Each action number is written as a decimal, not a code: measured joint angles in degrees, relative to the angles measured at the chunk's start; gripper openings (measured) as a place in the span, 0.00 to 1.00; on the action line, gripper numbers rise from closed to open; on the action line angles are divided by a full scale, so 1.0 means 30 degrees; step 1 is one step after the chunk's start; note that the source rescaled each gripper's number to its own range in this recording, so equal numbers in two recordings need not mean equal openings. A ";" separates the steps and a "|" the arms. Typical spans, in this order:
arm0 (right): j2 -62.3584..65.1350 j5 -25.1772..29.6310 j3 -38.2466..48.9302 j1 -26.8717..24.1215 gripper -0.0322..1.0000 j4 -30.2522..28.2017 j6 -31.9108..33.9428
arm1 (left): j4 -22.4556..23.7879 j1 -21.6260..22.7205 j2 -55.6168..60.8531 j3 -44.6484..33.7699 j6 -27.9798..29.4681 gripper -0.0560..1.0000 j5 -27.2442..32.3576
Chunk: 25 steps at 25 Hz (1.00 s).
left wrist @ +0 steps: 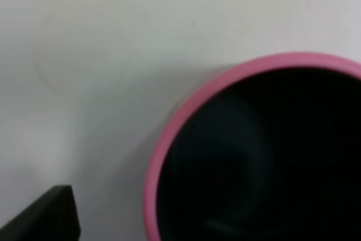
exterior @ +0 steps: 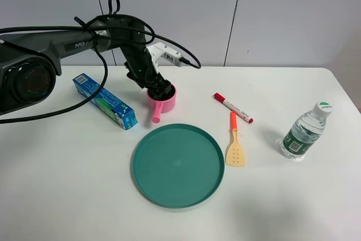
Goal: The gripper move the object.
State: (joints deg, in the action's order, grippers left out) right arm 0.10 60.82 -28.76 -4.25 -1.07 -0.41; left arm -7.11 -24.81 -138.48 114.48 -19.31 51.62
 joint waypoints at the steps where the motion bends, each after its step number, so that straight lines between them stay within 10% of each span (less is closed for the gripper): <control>1: 0.0000 0.0000 0.0000 0.0000 1.00 0.0000 0.0000 | 0.0000 0.0000 0.0343 0.0000 0.0291 0.92 0.0166; 14: 0.0000 0.0000 0.0000 0.0000 1.00 0.0000 0.0000 | 0.2168 0.0407 0.7912 0.0103 0.3481 0.92 0.0583; 25: 0.0000 0.0000 0.0000 0.0000 1.00 0.0000 0.0000 | 0.3834 0.5954 1.0566 0.0103 0.3481 0.92 0.2704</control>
State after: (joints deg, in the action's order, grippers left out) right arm 0.10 60.82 -28.76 -4.25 -1.07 -0.41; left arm 4.39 -6.95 -106.79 114.79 -8.87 59.73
